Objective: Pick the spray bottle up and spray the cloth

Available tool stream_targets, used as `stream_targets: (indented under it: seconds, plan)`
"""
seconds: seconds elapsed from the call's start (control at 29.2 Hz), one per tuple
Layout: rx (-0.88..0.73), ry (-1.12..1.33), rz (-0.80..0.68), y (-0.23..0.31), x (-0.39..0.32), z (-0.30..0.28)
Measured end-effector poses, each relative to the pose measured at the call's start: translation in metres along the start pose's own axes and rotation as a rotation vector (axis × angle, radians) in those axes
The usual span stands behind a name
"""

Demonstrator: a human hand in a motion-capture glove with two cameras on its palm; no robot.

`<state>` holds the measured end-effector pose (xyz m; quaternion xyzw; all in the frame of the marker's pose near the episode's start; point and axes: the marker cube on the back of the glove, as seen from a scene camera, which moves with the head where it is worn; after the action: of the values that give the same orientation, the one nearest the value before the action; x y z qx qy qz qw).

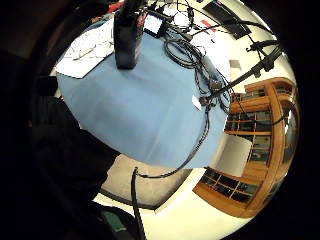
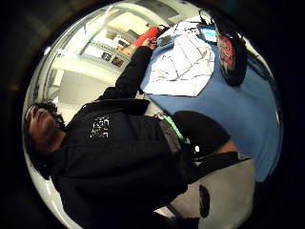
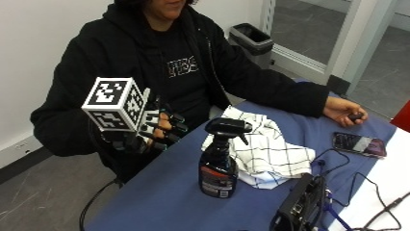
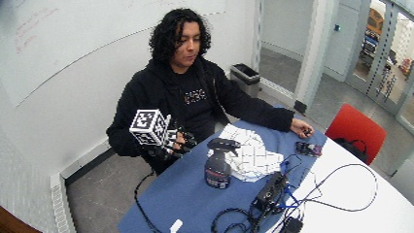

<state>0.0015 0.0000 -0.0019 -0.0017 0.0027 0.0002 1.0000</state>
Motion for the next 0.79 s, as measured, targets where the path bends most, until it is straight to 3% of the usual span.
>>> stream_targets:
  seconds: [0.79]
  plan:
    - [0.004,-0.037,0.05,-0.017,0.026,0.005]
